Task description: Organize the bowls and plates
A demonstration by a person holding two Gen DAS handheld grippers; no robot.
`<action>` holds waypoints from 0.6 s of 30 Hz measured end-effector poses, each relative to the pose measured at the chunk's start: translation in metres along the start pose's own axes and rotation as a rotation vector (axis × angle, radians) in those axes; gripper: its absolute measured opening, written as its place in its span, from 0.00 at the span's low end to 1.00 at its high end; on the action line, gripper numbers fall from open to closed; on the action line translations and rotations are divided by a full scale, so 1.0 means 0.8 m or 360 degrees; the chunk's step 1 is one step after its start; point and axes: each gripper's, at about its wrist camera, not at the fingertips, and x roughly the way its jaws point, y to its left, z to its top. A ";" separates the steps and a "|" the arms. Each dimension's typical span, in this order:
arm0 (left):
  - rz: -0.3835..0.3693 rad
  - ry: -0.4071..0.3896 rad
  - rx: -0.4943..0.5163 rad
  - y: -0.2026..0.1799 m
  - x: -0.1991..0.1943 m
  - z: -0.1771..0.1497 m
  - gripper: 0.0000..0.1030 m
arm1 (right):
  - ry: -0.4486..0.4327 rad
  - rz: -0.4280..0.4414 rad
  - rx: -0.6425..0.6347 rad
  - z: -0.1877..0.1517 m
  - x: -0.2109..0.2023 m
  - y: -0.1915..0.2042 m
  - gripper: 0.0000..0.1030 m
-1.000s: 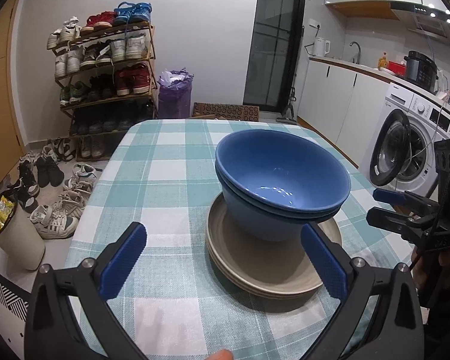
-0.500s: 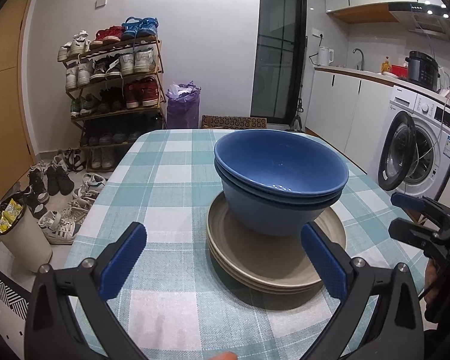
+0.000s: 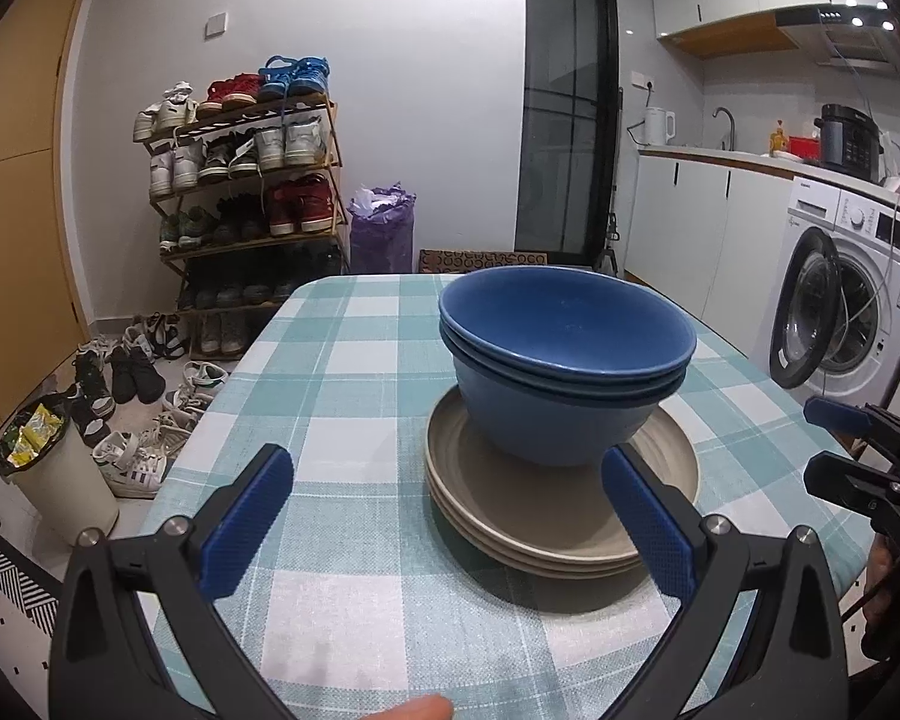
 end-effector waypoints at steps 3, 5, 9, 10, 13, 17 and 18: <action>-0.0017 0.0010 0.0025 -0.005 0.001 -0.001 1.00 | -0.0002 0.0012 -0.0010 -0.003 -0.001 0.003 0.99; -0.0020 0.0015 0.0029 -0.007 0.001 -0.002 1.00 | -0.0001 0.0013 -0.0019 -0.004 -0.001 0.004 0.99; -0.0033 0.0025 0.0009 -0.005 0.001 -0.005 1.00 | 0.0001 0.0020 -0.0030 -0.007 0.000 0.005 0.99; -0.0031 0.0025 0.0008 -0.005 0.002 -0.005 1.00 | 0.0000 0.0021 -0.0028 -0.007 0.000 0.005 0.99; -0.0028 0.0023 0.0015 -0.005 0.003 -0.008 1.00 | -0.0003 0.0017 -0.0034 -0.007 0.000 0.005 0.99; -0.0027 0.0038 0.0005 -0.004 0.007 -0.010 1.00 | -0.0005 0.0007 -0.0050 -0.010 0.003 0.007 0.99; -0.0020 0.0039 0.0010 -0.004 0.007 -0.010 1.00 | -0.0012 0.0001 -0.0053 -0.011 0.002 0.008 0.99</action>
